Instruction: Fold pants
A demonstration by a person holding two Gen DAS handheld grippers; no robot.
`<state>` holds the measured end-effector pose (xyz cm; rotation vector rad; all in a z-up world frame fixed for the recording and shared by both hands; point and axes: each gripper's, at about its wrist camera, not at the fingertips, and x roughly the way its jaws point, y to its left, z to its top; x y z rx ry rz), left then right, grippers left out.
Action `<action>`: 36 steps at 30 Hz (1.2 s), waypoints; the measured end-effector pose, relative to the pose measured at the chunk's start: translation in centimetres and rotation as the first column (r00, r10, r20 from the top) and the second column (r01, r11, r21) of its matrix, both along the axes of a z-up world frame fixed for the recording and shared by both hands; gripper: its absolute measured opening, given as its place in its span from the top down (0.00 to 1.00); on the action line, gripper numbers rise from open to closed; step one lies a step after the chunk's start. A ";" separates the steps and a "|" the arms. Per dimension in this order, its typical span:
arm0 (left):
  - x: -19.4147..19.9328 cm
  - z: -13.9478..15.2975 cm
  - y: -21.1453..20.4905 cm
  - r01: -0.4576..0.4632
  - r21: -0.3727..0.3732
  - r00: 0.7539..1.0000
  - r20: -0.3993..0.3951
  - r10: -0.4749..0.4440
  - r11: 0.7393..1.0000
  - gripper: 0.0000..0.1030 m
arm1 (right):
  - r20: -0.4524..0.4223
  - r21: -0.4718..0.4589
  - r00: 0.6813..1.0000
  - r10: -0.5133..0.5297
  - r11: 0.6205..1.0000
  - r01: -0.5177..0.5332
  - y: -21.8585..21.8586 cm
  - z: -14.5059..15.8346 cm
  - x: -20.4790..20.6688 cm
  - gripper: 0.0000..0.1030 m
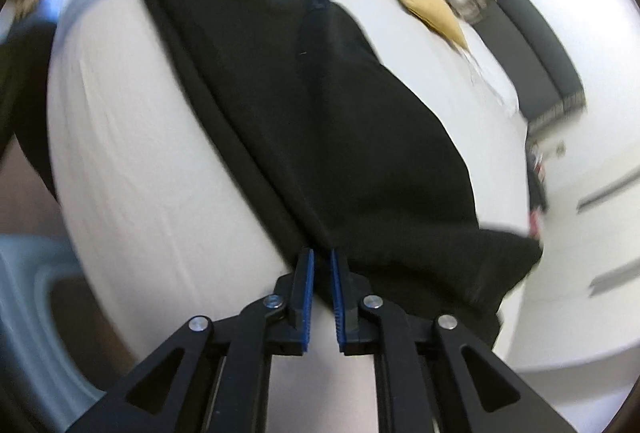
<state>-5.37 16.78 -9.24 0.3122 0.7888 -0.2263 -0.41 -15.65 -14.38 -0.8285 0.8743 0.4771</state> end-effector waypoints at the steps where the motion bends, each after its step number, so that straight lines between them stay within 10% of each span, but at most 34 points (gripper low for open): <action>1: 0.2 1.0 0.0 -0.012 -0.024 1.000 0.018 0.012 1.000 0.36 | -0.013 0.047 0.999 -0.039 0.998 0.040 -0.9 0.8 0.1 0.79; 5: 4.1 3.3 -0.7 -0.065 -0.113 0.997 0.039 0.070 0.991 0.36 | -0.066 0.252 0.971 -0.229 0.938 0.238 -4.7 3.8 2.4 0.52; 8: 7.8 2.7 -2.8 -0.074 -0.129 0.997 -0.002 0.074 0.989 0.36 | -0.125 0.399 0.904 -0.410 0.813 0.424 -8.9 6.1 5.9 0.38; 11: 11.1 0.1 -5.4 -0.050 -0.071 0.996 -0.072 0.045 0.996 0.36 | -0.265 0.563 0.797 -0.543 0.584 0.585 -15.1 7.5 9.4 0.33; 14: 13.3 -3.8 -6.1 -0.079 -0.064 0.980 -0.188 0.066 0.995 0.36 | -0.518 0.682 0.686 -0.511 0.237 0.691 -22.8 5.6 11.6 0.33; 15: 13.5 -4.6 -6.1 -0.087 -0.072 0.978 -0.195 0.072 0.994 0.36 | -0.638 0.666 0.613 -0.465 0.066 0.743 -25.8 3.7 11.7 0.33; 18: 13.8 -5.0 -5.6 -0.113 -0.114 0.978 -0.190 0.090 0.987 0.36 | -0.788 0.590 0.511 -0.344 -0.185 0.786 -29.5 -0.8 10.1 0.33; 21: 14.3 -5.2 -5.4 -0.122 -0.124 0.974 -0.206 0.095 0.985 0.36 | -0.805 0.569 0.500 -0.319 -0.180 0.802 -29.0 -3.2 9.0 0.33; 30: 13.9 -5.7 -6.1 -0.153 -0.118 0.969 -0.212 0.126 0.981 0.36 | -0.843 0.538 0.486 -0.231 -0.370 0.757 -28.8 -6.4 10.6 0.36; 36: 13.8 -5.8 -6.3 -0.156 -0.112 0.969 -0.208 0.130 0.981 0.36 | -0.864 0.502 0.462 -0.201 -0.427 0.752 -28.9 -7.6 11.5 0.68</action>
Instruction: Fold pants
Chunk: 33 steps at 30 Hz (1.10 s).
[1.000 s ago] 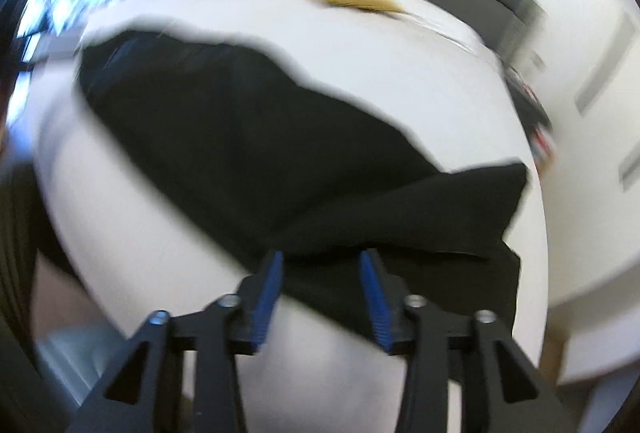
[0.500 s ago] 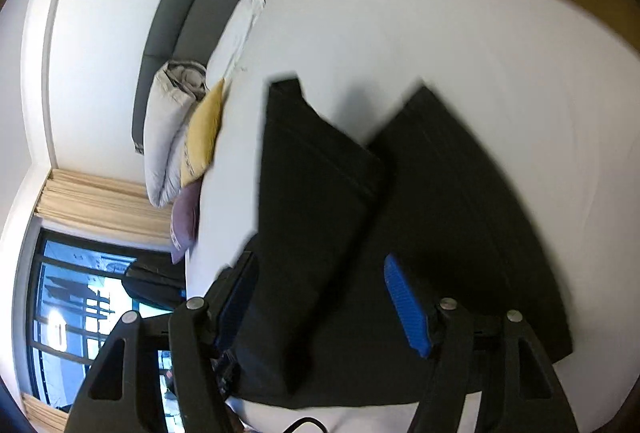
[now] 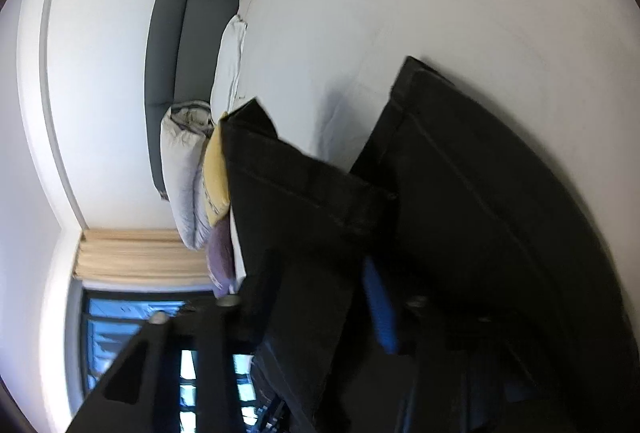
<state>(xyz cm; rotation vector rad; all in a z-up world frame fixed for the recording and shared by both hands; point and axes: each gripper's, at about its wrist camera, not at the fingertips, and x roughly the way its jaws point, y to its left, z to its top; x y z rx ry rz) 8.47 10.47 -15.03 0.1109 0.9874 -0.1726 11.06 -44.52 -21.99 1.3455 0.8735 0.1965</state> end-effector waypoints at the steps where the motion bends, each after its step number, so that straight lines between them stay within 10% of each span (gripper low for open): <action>1: 0.0 0.0 -0.1 0.001 0.001 1.000 0.001 -0.001 1.000 0.36 | -0.002 0.006 1.000 -0.005 1.000 0.005 -0.5 -0.1 -0.4 0.74; 18: -1.0 -0.3 -0.1 -0.016 0.023 0.999 0.031 0.016 1.000 0.35 | 0.115 -0.258 0.989 -0.095 0.958 0.122 -1.9 7.8 -6.2 0.94; 26: -1.2 -0.3 -0.9 -0.041 0.052 0.998 0.046 0.039 0.998 0.34 | -0.068 -0.322 0.980 -0.188 0.934 0.157 -2.7 3.1 -11.8 0.97; 33: -1.3 -0.1 -1.5 -0.061 0.075 0.997 0.043 0.057 0.995 0.31 | -0.018 -0.389 0.983 -0.181 0.907 0.160 -2.7 5.5 -11.9 0.96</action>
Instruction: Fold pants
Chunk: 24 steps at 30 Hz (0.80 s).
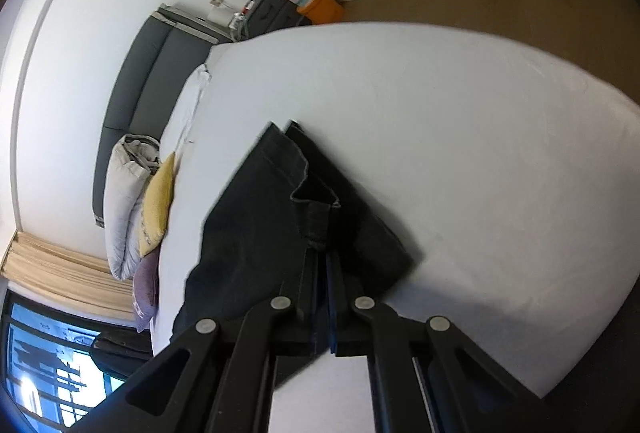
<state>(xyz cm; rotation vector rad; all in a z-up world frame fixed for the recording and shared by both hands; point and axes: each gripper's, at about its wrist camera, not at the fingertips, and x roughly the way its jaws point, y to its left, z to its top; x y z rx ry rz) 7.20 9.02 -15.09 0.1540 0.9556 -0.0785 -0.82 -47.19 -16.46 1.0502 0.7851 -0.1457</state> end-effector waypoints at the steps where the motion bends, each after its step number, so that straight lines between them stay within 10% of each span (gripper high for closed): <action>1: -0.1 0.1 -0.1 0.000 0.001 1.000 0.000 0.000 1.000 0.30 | 0.006 -0.005 1.000 0.002 1.000 -0.002 0.2 0.1 0.1 0.97; 24: -0.6 0.0 -1.6 0.088 0.027 0.996 0.027 -0.088 0.996 0.17 | -0.068 -0.017 0.998 -0.009 1.000 0.007 -1.3 -1.8 0.1 0.98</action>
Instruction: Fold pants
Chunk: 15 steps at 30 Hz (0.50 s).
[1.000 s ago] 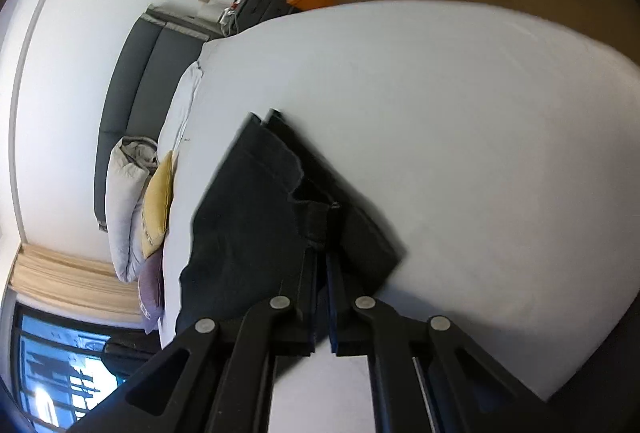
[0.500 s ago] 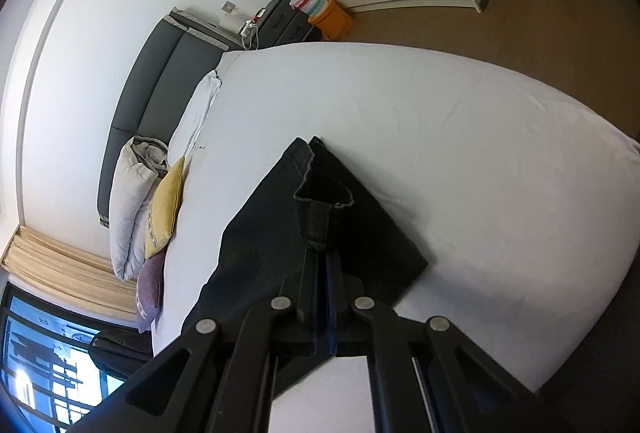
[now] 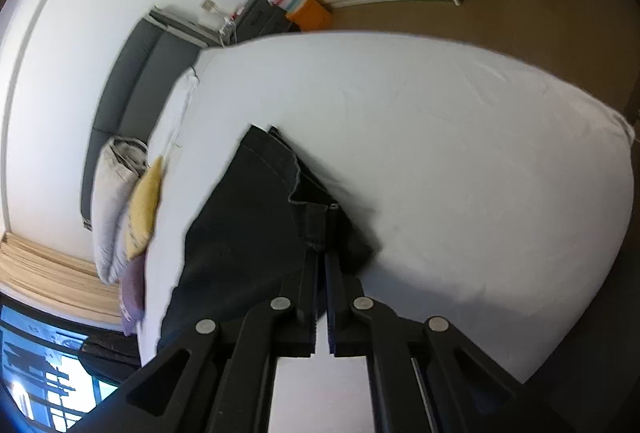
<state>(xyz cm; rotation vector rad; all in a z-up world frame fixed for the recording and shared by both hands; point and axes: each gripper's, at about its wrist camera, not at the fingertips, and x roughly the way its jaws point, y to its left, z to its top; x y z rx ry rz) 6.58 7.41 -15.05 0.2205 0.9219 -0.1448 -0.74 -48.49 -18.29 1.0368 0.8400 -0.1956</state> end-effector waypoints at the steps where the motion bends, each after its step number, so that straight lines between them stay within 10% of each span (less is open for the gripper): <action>1: 0.2 -0.1 0.3 -0.017 -0.003 1.000 -0.003 0.017 1.000 0.14 | -0.015 0.049 1.000 0.010 0.999 -0.009 -0.4 -1.2 0.2 0.99; 3: 0.4 0.0 0.5 -0.027 -0.019 1.000 -0.015 0.026 0.999 0.14 | -0.021 0.068 1.000 0.017 0.998 -0.016 -0.9 -0.5 0.1 0.96; 11: 0.5 -0.3 0.6 -0.027 -0.030 1.000 0.002 0.027 0.999 0.12 | -0.068 -0.357 0.986 0.154 0.919 -0.168 1.2 9.7 3.9 0.83; 15: 0.6 -0.5 0.6 -0.032 -0.035 0.999 0.002 0.032 0.999 0.08 | 0.005 -0.428 0.842 0.539 0.762 -0.485 9.0 12.7 10.3 0.64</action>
